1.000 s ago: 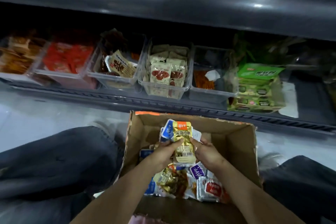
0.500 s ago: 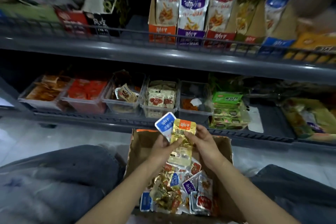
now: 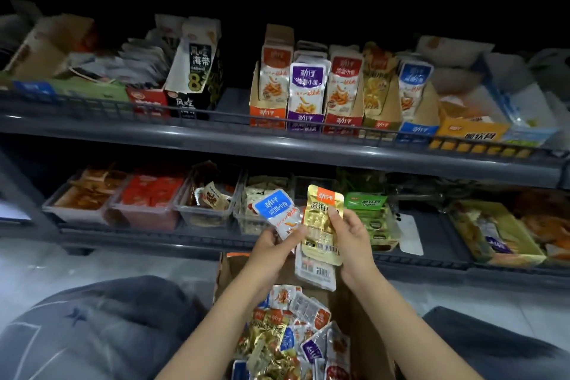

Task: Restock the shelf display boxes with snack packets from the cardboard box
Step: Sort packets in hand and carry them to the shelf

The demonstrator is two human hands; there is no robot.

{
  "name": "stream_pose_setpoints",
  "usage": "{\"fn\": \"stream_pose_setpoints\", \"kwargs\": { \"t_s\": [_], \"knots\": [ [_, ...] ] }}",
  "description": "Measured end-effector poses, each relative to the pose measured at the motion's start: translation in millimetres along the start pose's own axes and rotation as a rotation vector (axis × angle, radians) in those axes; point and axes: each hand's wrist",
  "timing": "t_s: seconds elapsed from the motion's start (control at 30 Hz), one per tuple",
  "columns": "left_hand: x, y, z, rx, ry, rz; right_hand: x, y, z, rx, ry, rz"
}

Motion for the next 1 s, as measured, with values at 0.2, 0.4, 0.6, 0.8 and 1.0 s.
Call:
{"fn": "stream_pose_setpoints", "kwargs": {
  "t_s": [0.2, 0.4, 0.6, 0.8, 1.0],
  "knots": [
    [17, -10, -9, 0.046, 0.001, -0.021, -26, -11, -1, 0.042, 0.014, 0.027],
    [40, -18, -16, -0.078, 0.006, 0.018, -43, -27, -8, 0.071, -0.015, 0.014],
    [59, -10, -32, 0.091, -0.033, 0.080, -71, -32, -8, 0.066, 0.019, 0.013],
    [74, 12, -55, 0.180, -0.119, -0.089, -84, -30, -12, 0.056, 0.089, 0.278],
    [72, -11, -56, 0.065, -0.037, -0.091, -72, -61, -12, -0.020, 0.122, 0.427]
  ]
}}
Point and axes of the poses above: each hand's wrist, its own z-axis away from the middle knuckle, its own y-axis out of the back of the hand, x = y × z, and after that the axes turned 15 degrees about -y, right-handed
